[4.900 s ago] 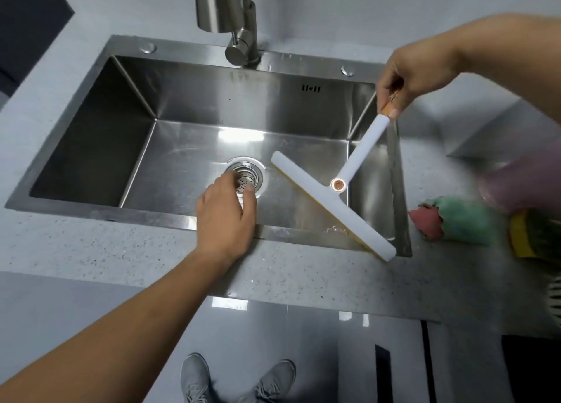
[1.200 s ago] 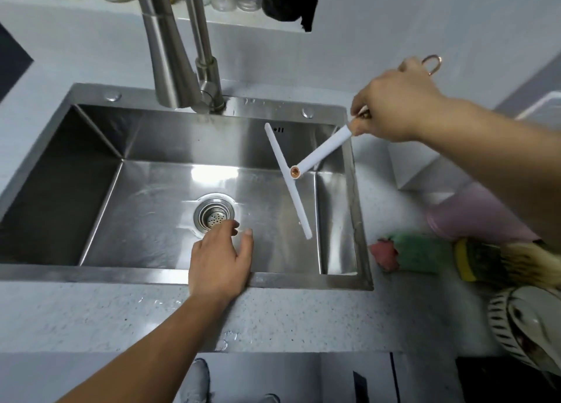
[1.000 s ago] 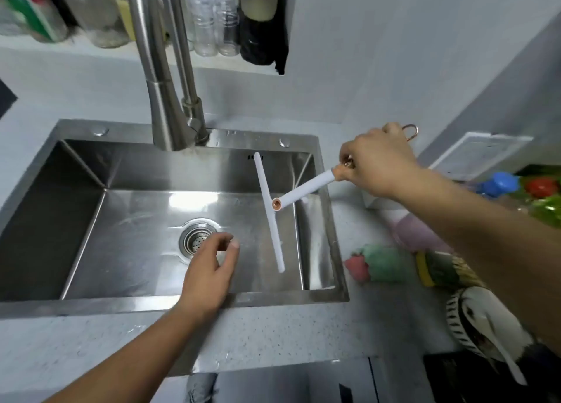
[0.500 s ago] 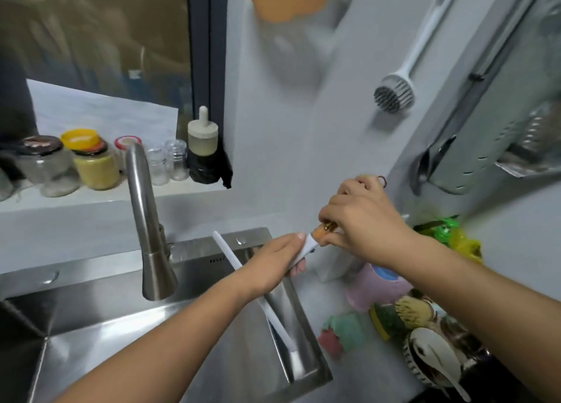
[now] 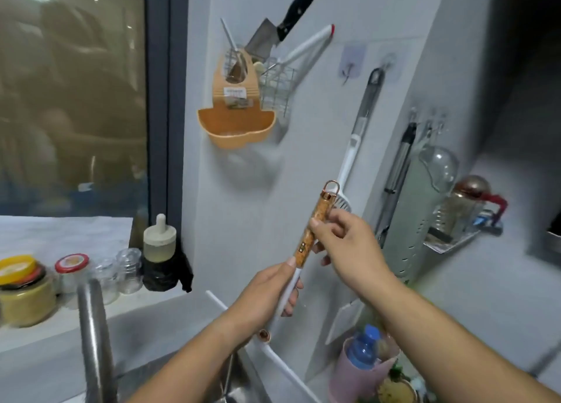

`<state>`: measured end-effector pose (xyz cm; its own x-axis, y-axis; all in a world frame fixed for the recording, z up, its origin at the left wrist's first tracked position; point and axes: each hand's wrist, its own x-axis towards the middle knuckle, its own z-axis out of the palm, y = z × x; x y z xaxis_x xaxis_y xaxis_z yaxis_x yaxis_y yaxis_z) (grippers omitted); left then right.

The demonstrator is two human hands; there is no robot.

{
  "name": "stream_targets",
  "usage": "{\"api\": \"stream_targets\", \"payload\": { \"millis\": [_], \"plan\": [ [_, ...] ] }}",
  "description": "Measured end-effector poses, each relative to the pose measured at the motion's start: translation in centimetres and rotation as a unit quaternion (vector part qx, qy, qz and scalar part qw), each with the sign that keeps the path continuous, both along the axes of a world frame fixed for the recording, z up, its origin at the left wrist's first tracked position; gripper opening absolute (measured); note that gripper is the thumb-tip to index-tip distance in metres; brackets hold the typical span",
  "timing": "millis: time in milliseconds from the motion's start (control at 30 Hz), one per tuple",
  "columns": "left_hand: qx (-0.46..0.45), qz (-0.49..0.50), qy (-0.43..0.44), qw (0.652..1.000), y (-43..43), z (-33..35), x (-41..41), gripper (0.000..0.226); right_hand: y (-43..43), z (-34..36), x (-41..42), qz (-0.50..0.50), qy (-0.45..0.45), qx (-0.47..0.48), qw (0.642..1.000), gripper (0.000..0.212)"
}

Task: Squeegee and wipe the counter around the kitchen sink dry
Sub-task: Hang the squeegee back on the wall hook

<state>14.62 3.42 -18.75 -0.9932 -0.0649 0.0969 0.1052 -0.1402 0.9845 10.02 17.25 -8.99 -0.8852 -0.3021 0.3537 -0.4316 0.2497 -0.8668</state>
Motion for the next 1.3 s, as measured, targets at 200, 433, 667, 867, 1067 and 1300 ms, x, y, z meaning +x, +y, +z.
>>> {"api": "stream_targets", "payload": {
  "millis": [200, 433, 667, 867, 1067, 1300],
  "plan": [
    [0.011, 0.006, 0.045, 0.999, -1.8, 6.8, -3.2, 0.038, -2.3, 6.3, -2.7, -0.014, 0.036, -0.026, 0.999, 0.016],
    [0.047, 0.030, 0.120, 0.991, -4.2, 15.4, -9.3, 0.031, -5.4, 12.8, -6.2, -0.059, 0.071, -0.044, 0.995, 0.022],
    [0.073, -0.015, 0.127, 0.989, -5.2, 18.7, -12.6, 0.020, -7.1, 14.8, -9.0, -0.103, 0.062, -0.105, 0.987, 0.022],
    [0.088, -0.002, 0.115, 0.990, -5.6, 18.7, -14.5, 0.017, -8.2, 14.8, -9.1, -0.130, 0.047, -0.129, 0.982, 0.052],
    [0.090, -0.005, 0.107, 0.990, -5.2, 18.8, -15.8, 0.017, -7.9, 14.8, -8.2, -0.098, 0.057, -0.155, 0.981, 0.060],
    [0.089, -0.008, 0.115, 0.989, -4.2, 19.5, -16.9, 0.034, -7.3, 13.7, -8.1, -0.064, 0.109, -0.128, 0.984, 0.048]
  ]
}}
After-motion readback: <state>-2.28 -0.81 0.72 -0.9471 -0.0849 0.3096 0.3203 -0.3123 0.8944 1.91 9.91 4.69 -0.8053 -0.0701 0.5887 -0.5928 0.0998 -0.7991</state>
